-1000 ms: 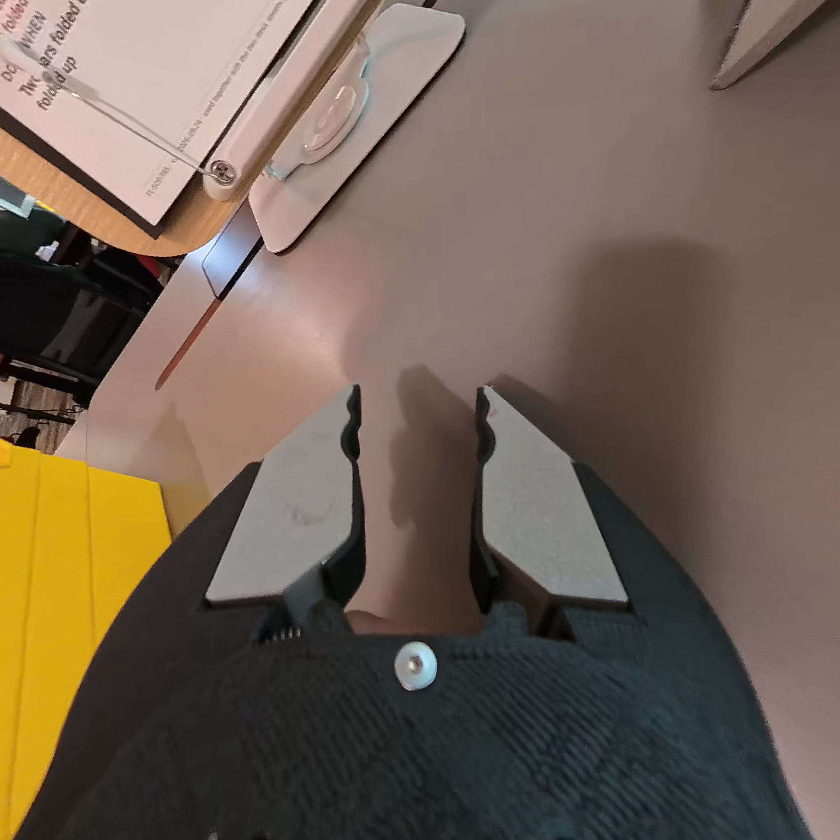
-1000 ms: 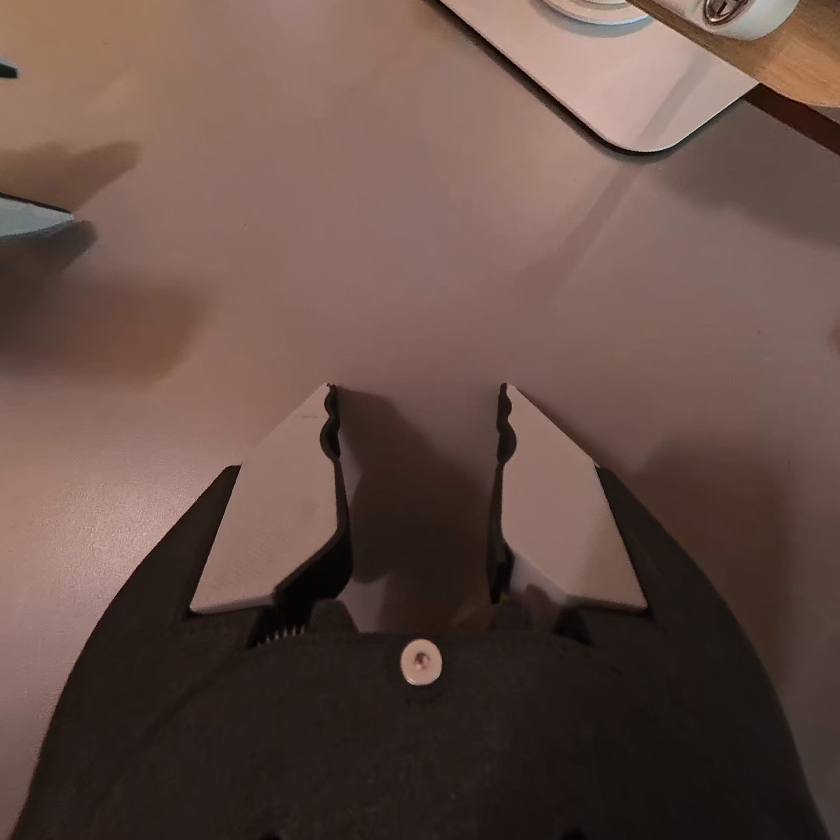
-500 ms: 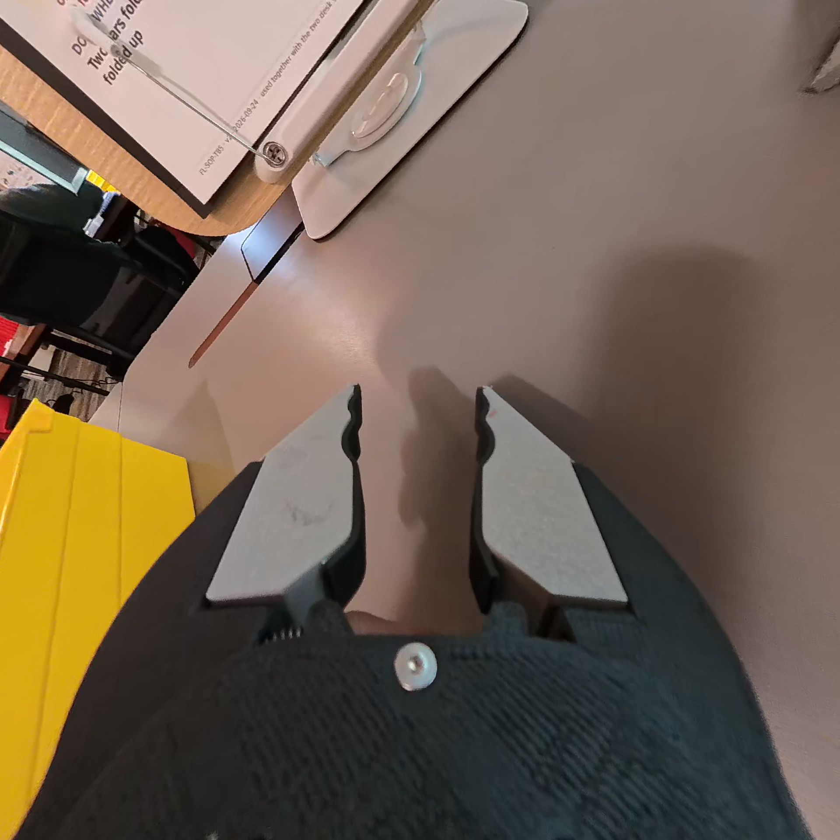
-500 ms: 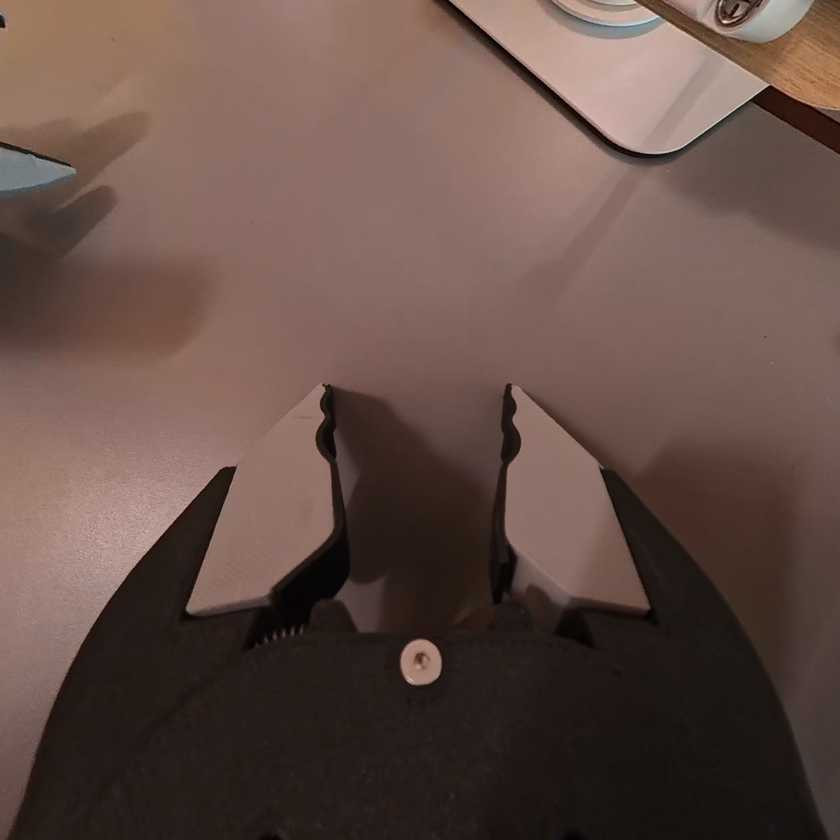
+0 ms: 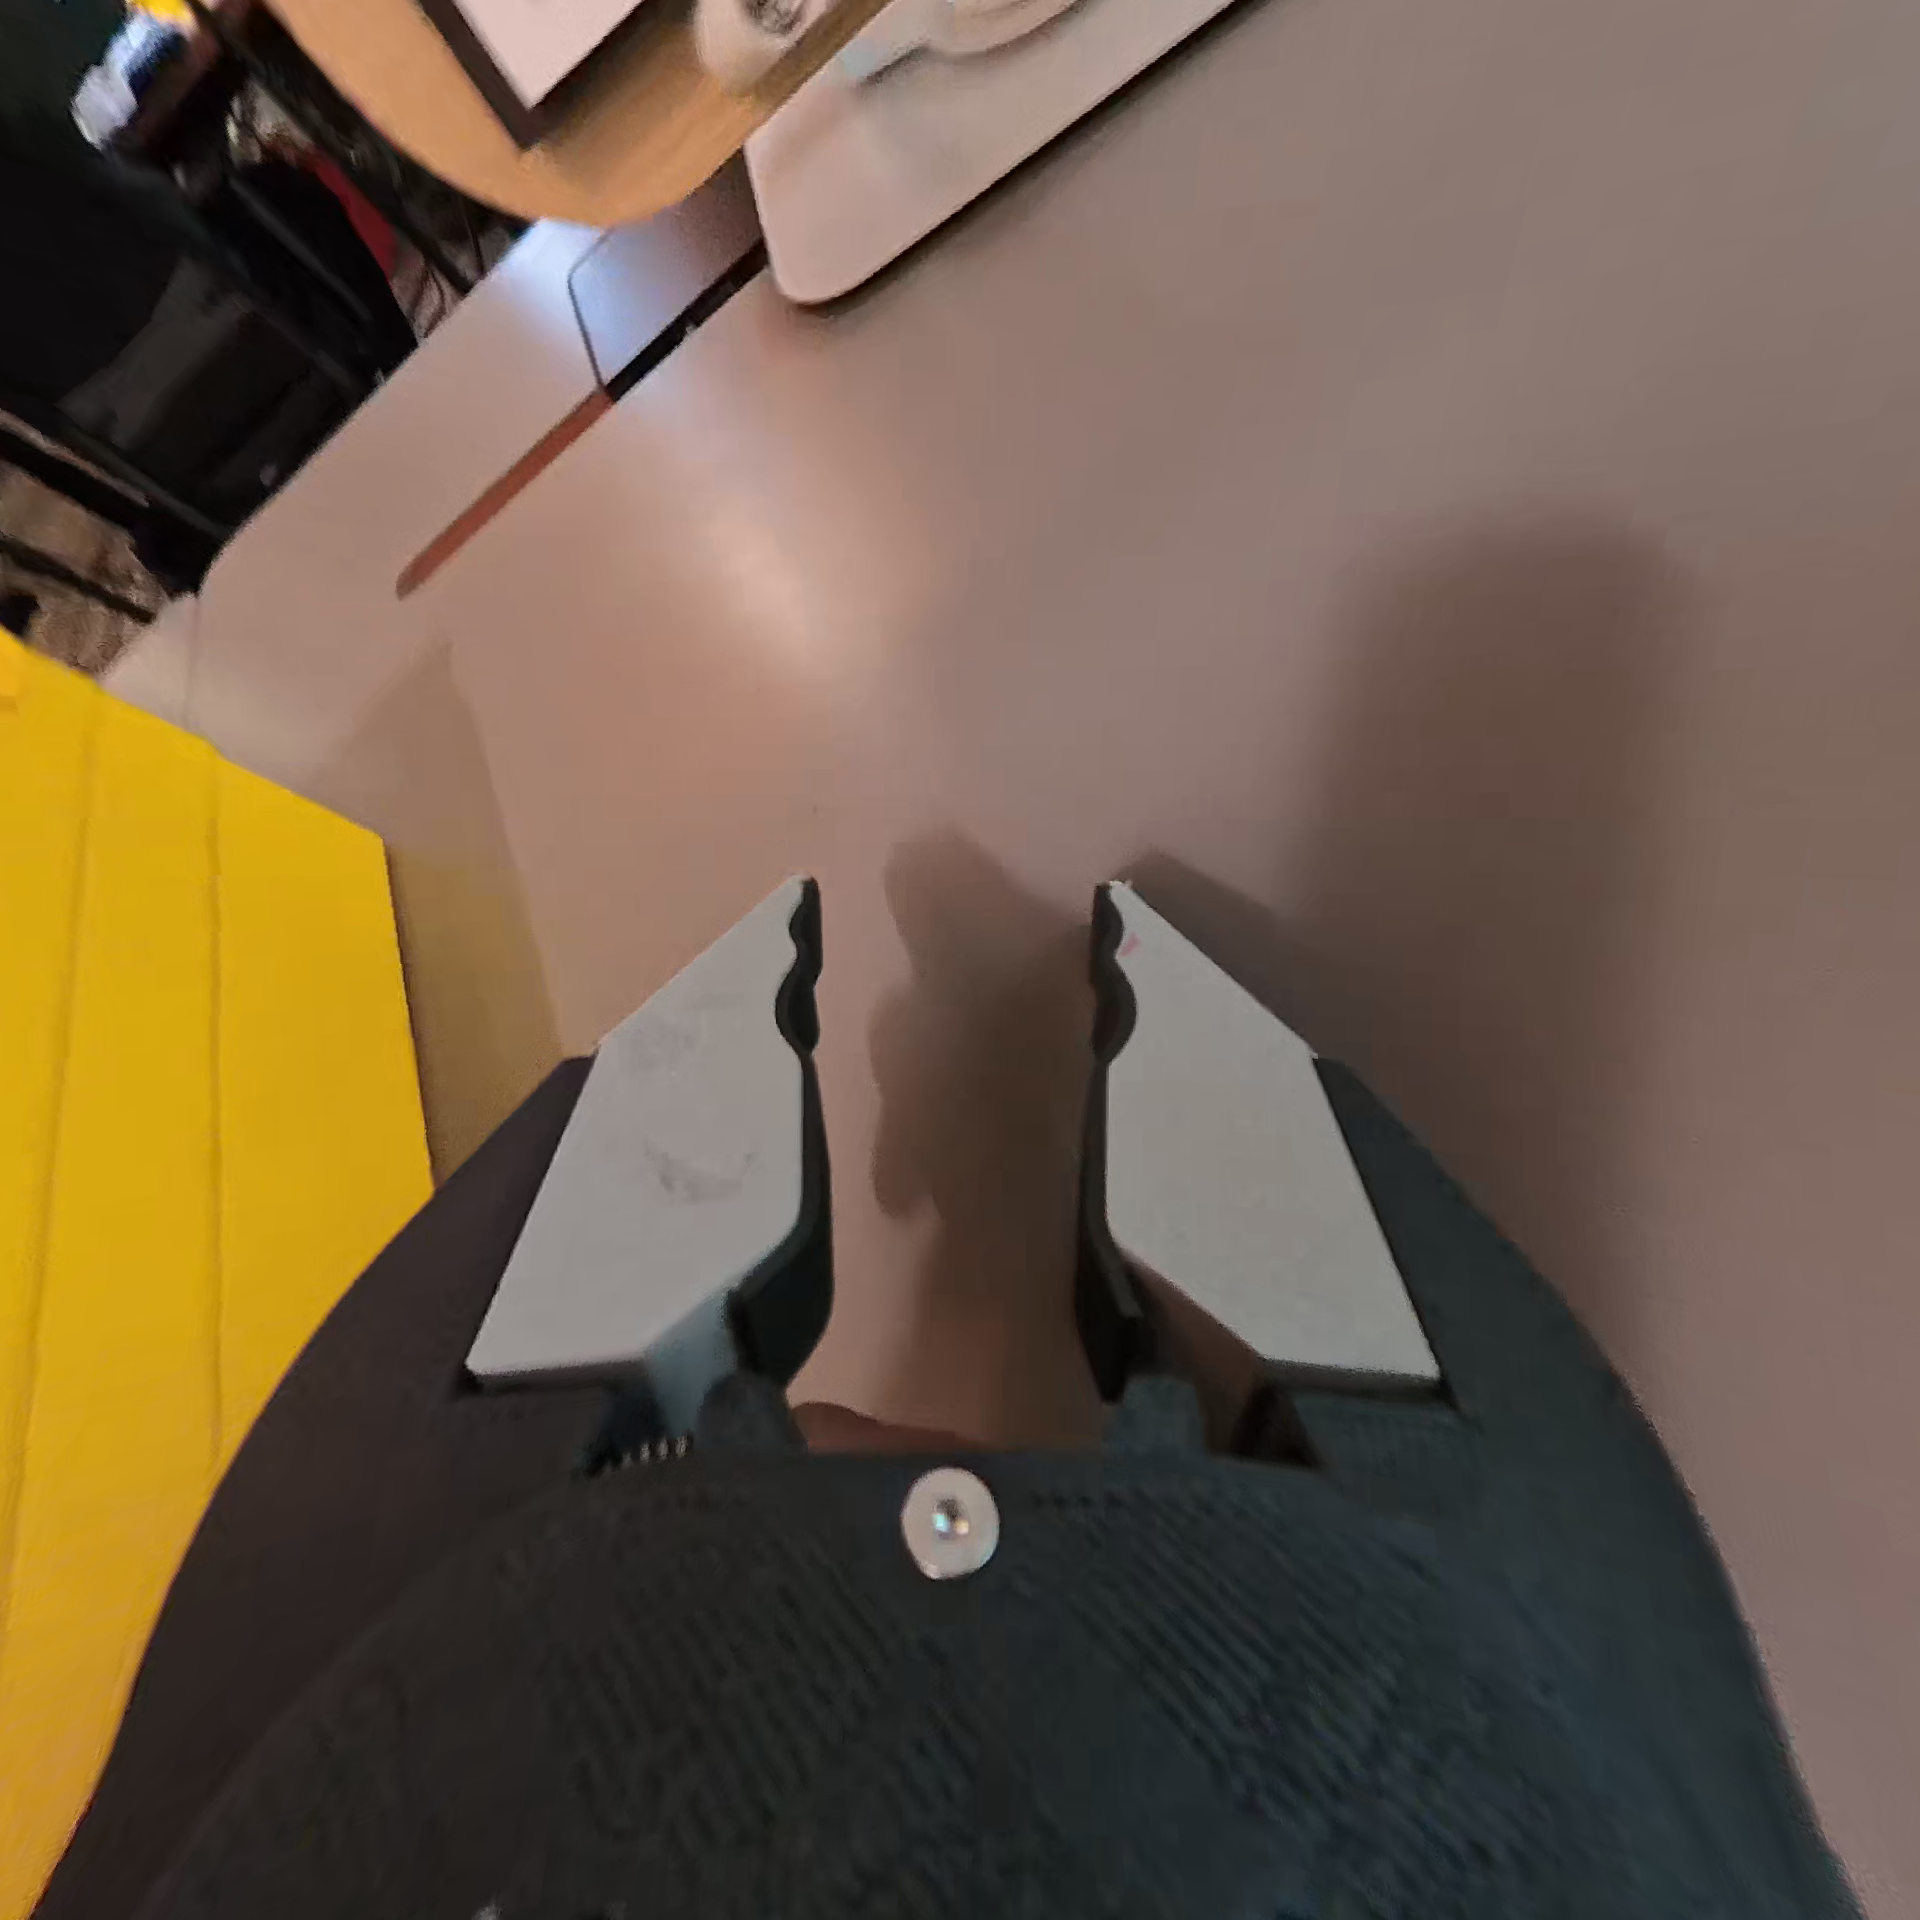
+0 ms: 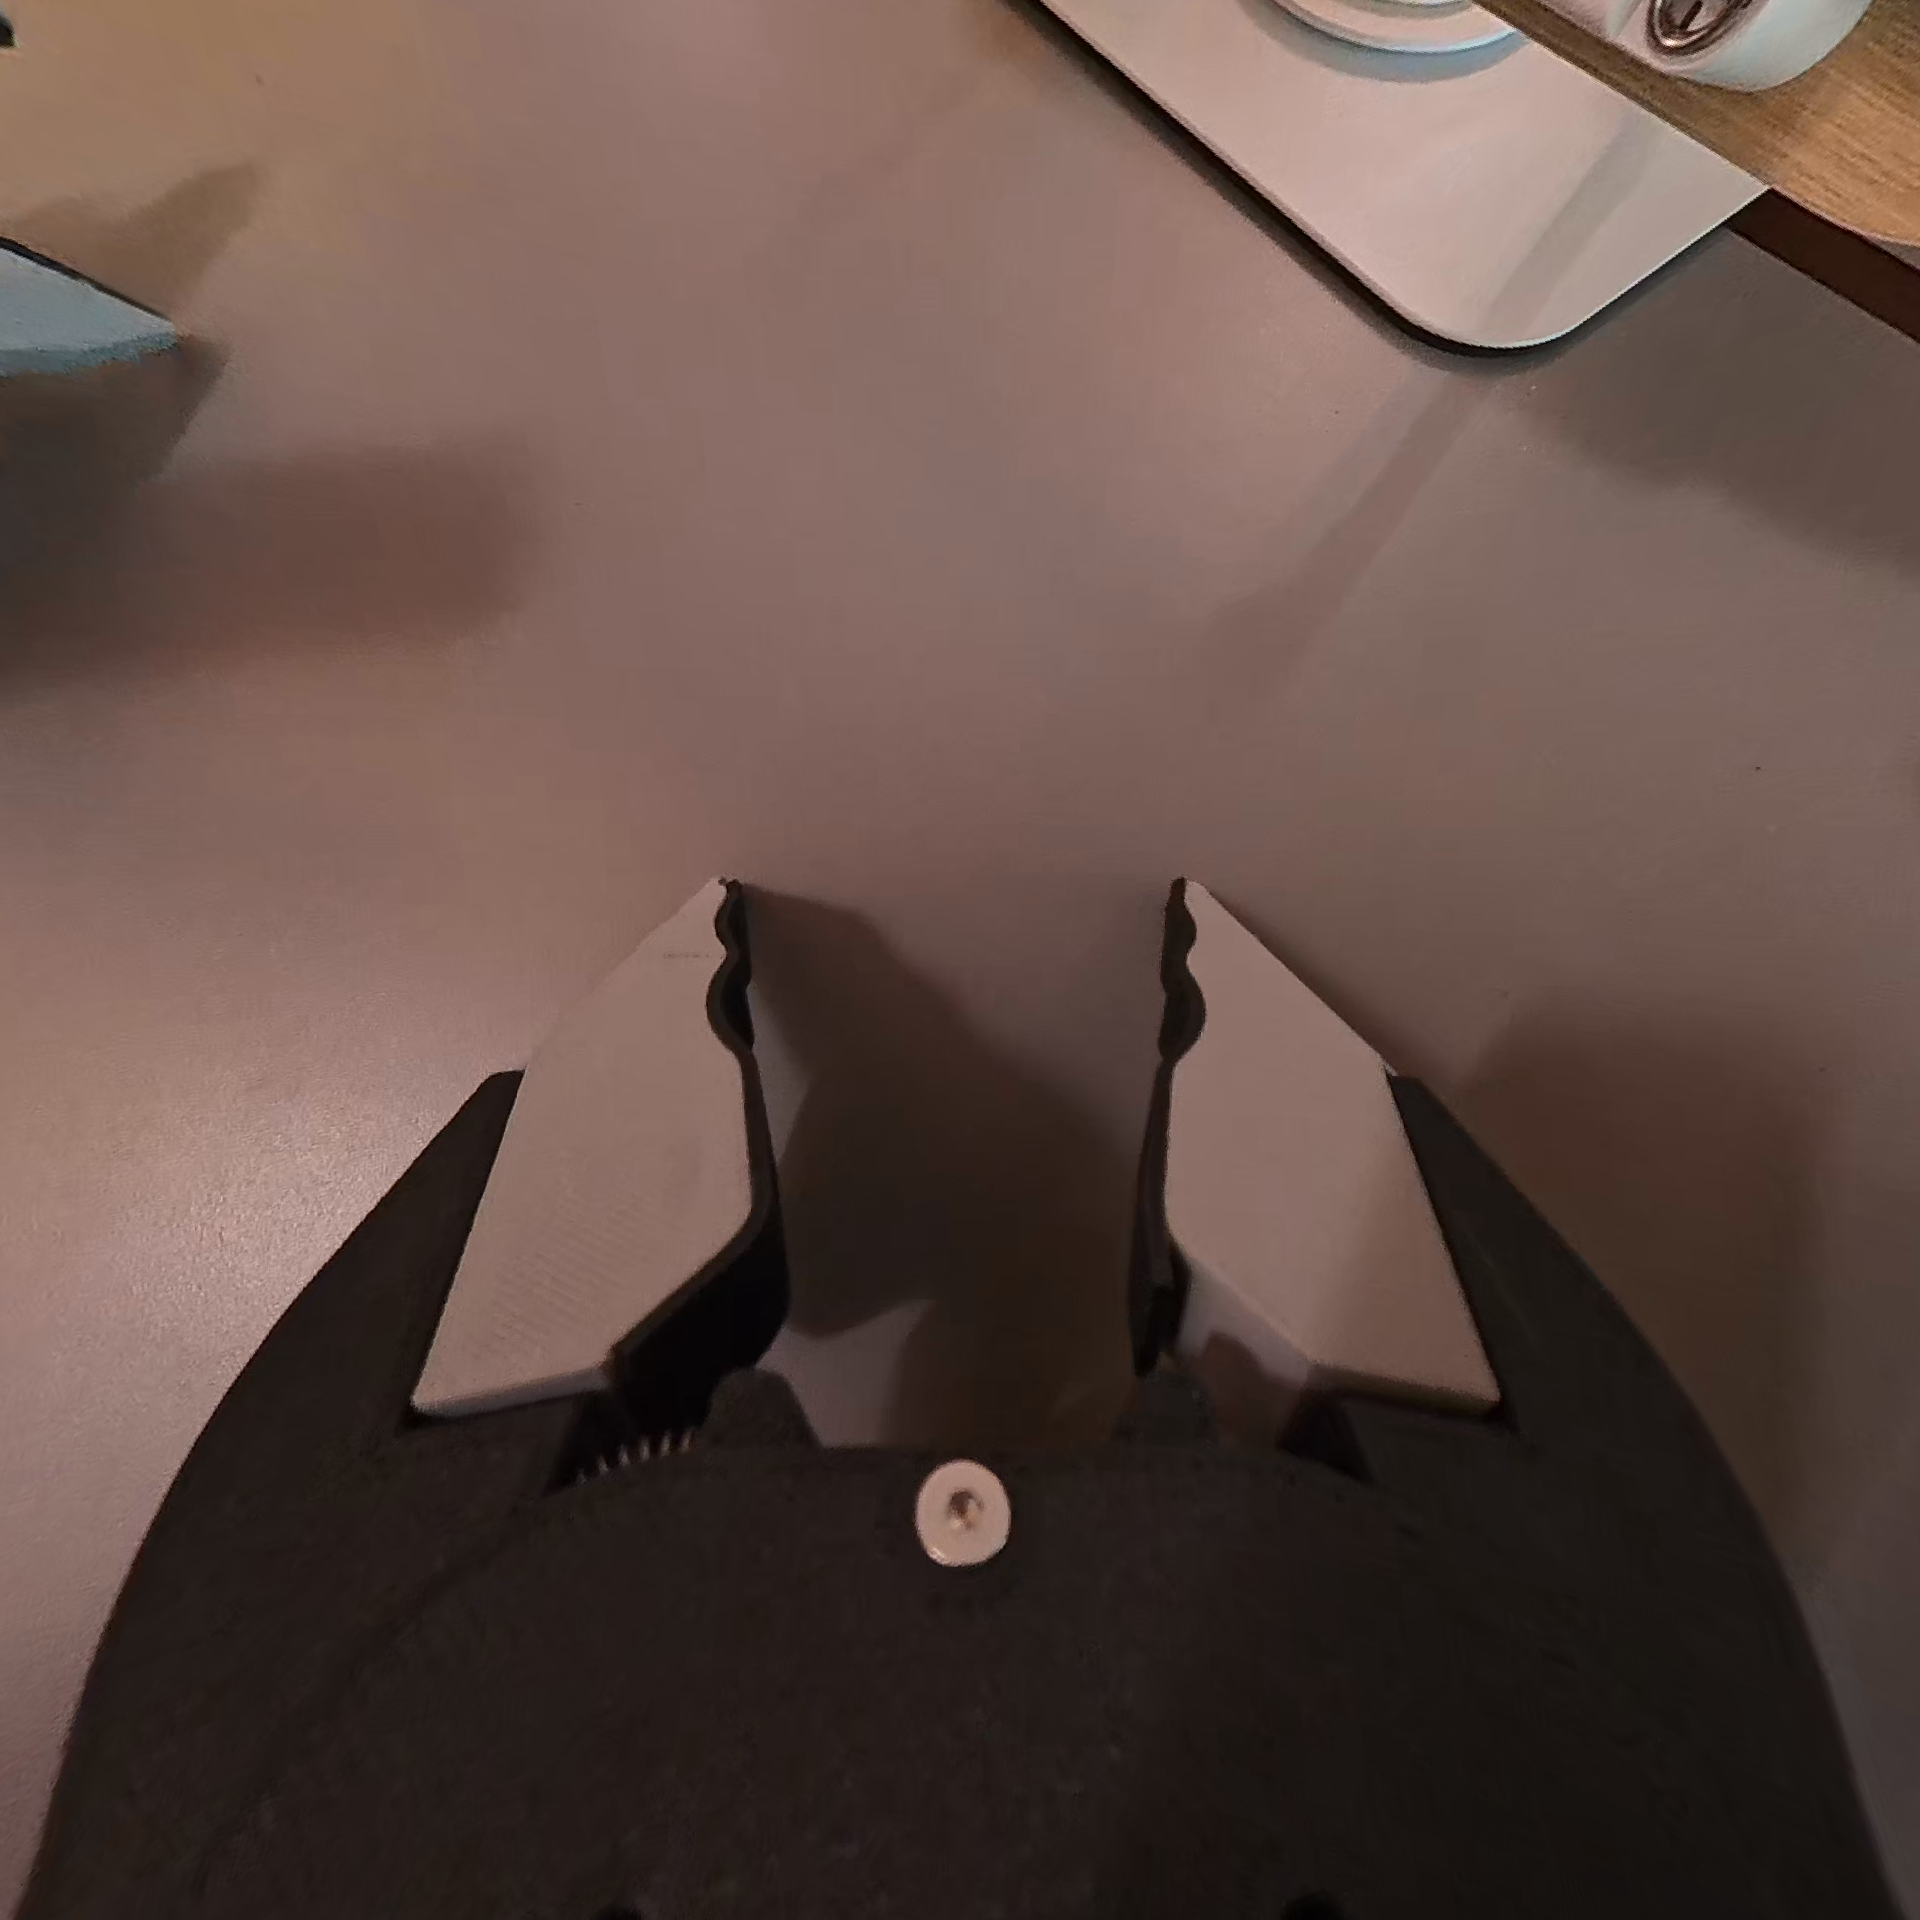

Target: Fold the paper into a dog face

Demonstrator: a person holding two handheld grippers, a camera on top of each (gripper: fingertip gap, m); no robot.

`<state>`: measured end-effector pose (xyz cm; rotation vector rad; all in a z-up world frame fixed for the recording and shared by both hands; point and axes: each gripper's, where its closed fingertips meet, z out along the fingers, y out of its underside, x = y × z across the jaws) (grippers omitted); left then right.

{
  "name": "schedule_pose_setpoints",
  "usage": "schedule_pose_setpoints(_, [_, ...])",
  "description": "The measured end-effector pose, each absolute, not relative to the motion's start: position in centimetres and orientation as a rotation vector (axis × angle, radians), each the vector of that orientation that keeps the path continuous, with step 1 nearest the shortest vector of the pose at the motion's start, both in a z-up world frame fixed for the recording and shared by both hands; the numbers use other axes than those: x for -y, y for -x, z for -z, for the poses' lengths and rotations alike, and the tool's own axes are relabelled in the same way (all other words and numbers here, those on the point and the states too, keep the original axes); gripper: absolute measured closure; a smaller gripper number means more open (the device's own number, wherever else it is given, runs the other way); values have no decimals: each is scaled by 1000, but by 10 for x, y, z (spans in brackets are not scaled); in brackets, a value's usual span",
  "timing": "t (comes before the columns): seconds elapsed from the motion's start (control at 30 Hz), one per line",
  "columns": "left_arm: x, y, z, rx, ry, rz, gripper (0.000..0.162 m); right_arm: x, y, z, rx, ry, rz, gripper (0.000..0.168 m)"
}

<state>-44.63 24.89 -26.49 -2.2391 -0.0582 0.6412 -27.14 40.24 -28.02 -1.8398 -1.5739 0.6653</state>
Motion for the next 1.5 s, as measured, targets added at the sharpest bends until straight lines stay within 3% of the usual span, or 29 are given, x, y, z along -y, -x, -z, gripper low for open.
schedule_pose_setpoints(0.23, [-221, 442, 261, 210, 2221, -647, 97, -401, 269, 281, 1575, 1847, -664, 82])
schedule_pose_setpoints(0.4, [-217, 434, 256, 109, 2183, -784, 102, -397, 271, 282, 1606, 1833, -676, 74])
schedule_pose_setpoints(0.47, [-218, 435, 262, 93, 2219, -795, 117, -395, 272, 282, 1623, 1825, -679, 70])
schedule_pose_setpoints(0.53, [-219, 437, 263, 106, 2229, -775, 120, -395, 273, 282, 1629, 1821, -680, 68])
schedule_pose_setpoints(0.8, [-220, 440, 267, 201, 2254, -551, 107, -394, 275, 283, 1643, 1815, -683, 65])
schedule_pose_setpoints(1.1, [-222, 437, 273, 258, 2277, -326, 107, -393, 288, 284, 1671, 1801, -690, 58])
schedule_pose_setpoints(1.5, [-223, 432, 259, 150, 2203, -512, 94, -392, 291, 284, 1673, 1800, -690, 57])
